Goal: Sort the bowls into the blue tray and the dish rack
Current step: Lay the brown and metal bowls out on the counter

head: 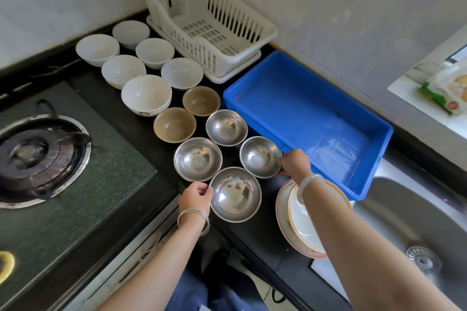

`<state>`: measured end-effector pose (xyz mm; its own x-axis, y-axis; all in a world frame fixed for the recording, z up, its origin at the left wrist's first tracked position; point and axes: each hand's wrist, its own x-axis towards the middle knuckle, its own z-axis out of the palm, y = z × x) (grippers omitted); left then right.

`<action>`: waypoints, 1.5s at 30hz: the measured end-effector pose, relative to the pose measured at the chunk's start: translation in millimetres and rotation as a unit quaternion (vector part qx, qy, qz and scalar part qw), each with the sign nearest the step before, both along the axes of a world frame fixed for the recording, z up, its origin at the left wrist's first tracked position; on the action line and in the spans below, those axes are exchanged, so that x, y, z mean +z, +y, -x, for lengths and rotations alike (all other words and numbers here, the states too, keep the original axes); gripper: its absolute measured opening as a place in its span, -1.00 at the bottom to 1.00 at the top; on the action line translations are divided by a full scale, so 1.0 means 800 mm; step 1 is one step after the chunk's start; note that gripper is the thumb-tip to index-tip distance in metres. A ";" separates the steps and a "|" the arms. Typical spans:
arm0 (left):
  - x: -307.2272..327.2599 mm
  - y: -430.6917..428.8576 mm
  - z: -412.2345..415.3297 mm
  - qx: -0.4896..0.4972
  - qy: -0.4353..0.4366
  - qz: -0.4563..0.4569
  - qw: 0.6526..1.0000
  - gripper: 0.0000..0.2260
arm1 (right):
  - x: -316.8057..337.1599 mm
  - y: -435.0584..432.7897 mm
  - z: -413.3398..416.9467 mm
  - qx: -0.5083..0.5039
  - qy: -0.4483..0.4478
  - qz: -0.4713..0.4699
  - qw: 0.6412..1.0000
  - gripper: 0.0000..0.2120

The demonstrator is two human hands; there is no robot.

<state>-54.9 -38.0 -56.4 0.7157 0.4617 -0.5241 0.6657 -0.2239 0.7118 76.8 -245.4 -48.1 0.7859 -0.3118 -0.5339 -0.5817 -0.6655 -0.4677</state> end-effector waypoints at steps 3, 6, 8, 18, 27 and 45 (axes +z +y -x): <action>0.002 0.001 0.000 -0.001 0.006 0.024 1.000 -0.91 | 0.000 0.000 -0.002 -0.021 0.005 -0.018 1.000 -0.89; 0.002 0.004 0.001 -0.011 0.029 0.057 0.998 -0.87 | -0.002 0.000 -0.003 -0.032 0.002 -0.024 0.999 -0.89; 0.001 0.006 0.001 -0.005 0.038 0.091 0.995 -0.87 | -0.003 -0.001 -0.003 -0.037 -0.002 -0.024 0.999 -0.87; -0.003 0.007 -0.003 0.009 0.027 0.068 0.997 -0.95 | -0.003 0.001 -0.002 -0.030 0.001 -0.034 0.999 -0.78; 0.009 0.005 -0.003 -0.027 -0.014 -0.007 1.000 -0.93 | 0.001 -0.001 -0.001 -0.031 0.003 -0.052 0.998 -0.86; 0.048 -0.090 -0.050 -0.297 -0.047 -0.029 0.953 -0.80 | 0.054 -0.121 0.141 -0.074 -0.180 0.146 0.970 -0.77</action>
